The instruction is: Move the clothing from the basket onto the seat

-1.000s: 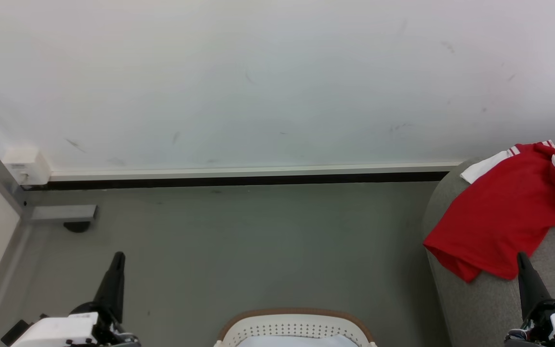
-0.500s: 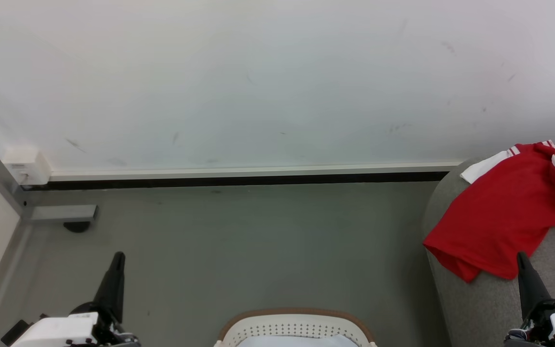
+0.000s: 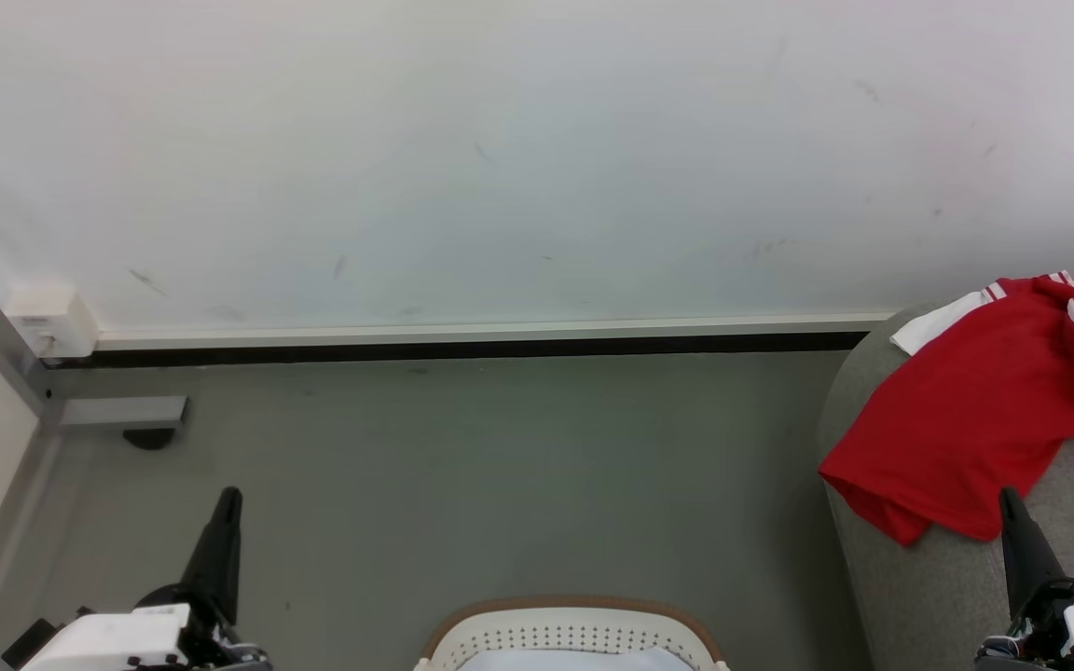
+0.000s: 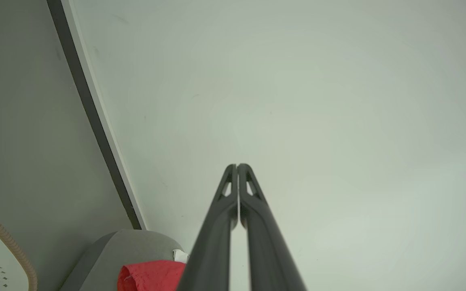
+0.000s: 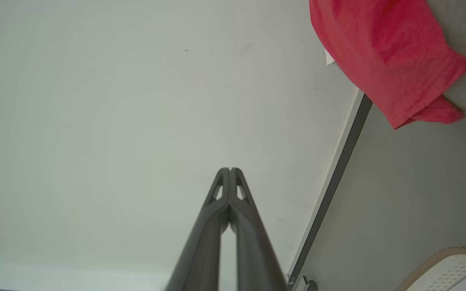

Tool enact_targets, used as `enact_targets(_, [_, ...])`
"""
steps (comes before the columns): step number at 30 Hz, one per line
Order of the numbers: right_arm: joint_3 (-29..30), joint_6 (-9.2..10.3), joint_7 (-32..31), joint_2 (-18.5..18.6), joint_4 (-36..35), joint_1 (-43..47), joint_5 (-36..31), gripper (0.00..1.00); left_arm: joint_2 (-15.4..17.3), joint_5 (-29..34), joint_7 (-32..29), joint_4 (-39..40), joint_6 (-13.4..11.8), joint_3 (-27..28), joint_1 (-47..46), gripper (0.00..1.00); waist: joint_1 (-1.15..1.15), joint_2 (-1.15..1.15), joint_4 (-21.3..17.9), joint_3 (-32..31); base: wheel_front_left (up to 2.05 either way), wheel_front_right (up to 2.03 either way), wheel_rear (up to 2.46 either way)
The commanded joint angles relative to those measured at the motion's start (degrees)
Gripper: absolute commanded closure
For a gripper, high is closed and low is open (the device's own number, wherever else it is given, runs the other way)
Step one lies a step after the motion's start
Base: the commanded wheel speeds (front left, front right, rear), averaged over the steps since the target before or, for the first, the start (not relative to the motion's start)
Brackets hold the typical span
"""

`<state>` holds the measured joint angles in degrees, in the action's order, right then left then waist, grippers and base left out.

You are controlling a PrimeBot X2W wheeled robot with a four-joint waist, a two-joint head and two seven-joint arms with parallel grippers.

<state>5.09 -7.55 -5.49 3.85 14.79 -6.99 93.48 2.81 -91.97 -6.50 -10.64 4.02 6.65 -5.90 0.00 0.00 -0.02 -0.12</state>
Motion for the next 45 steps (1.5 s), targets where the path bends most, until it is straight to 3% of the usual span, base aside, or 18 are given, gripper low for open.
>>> enact_targets(1, [-0.1, 0.13, 0.1, 0.5, 0.0, -0.5, 0.5, 1.00, 0.1, -0.7, -0.2, 0.1, 0.2, 0.1, -0.5, 1.00, 0.00, 0.00, 0.0, 0.0, 0.00, 0.00, 0.00])
enact_targets(45, [-0.9, 0.12, 0.9, 1.1, -0.1, -0.4, 1.3, 1.00, 0.1, -0.7, -0.2, 0.1, 0.2, 0.1, -0.5, 1.00, 0.00, 0.00, 0.0, 0.0, 0.00, 0.00, 0.00])
